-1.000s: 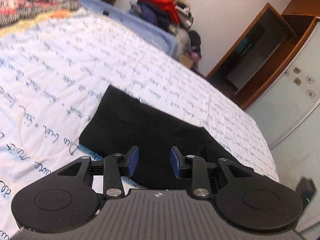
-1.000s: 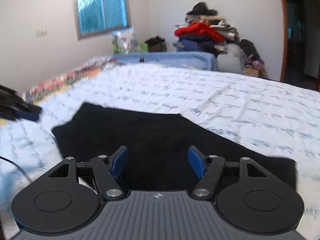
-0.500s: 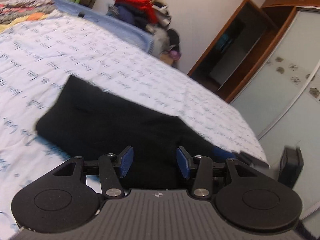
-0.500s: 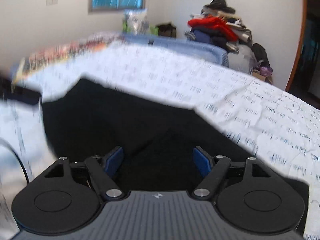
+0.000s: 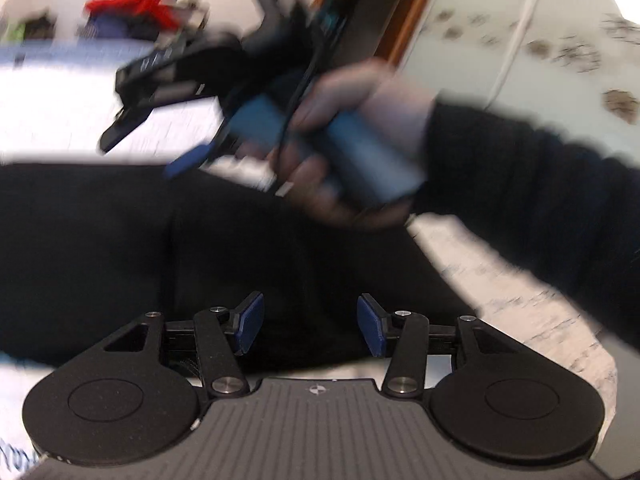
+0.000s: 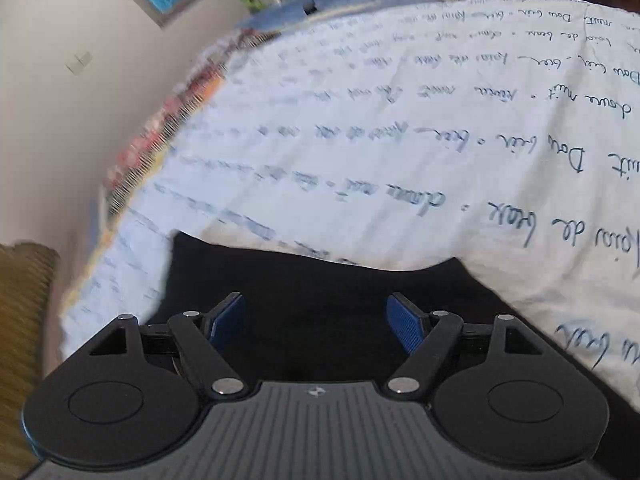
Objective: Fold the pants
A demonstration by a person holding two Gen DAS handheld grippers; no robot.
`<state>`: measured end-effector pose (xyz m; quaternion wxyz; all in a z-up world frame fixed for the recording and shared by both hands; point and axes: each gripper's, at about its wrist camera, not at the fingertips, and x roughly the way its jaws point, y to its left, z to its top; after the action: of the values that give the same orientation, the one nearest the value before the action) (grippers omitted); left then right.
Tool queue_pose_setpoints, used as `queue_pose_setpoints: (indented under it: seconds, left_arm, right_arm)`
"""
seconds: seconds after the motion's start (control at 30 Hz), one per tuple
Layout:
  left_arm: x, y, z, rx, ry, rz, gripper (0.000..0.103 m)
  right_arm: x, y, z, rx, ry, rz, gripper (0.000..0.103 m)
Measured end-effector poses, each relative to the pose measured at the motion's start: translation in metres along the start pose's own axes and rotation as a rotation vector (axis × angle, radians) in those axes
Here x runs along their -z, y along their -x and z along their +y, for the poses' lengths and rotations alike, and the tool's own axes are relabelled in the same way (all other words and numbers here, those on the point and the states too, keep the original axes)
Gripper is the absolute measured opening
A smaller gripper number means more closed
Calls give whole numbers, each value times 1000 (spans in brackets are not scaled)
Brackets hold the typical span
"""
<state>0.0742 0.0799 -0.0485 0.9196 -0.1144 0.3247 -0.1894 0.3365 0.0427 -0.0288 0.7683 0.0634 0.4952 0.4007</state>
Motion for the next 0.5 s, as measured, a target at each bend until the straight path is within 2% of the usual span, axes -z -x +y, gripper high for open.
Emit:
queue_pose_setpoints:
  seconds: [0.07, 0.17, 0.23, 0.33, 0.37, 0.43, 0.5]
  left_arm:
    - [5, -7, 10, 8, 27, 23, 53]
    - [9, -10, 18, 30, 57, 34, 54]
    - [12, -12, 20, 34, 64, 21, 54]
    - [17, -14, 14, 23, 35, 16, 53]
    - [17, -12, 13, 18, 30, 18, 52]
    - [13, -4, 5, 7, 30, 15, 52]
    - [5, 18, 3, 33, 22, -39, 52]
  right_arm:
    - [2, -22, -7, 64, 27, 80, 78]
    - [4, -28, -11, 27, 44, 48, 89]
    - [-2, -27, -15, 30, -6, 15, 89]
    - [-6, -32, -17, 33, -17, -19, 91]
    - [-7, -31, -17, 21, -22, -15, 97]
    - [-7, -28, -11, 29, 14, 2, 97]
    - [-3, -14, -2, 36, 26, -15, 97]
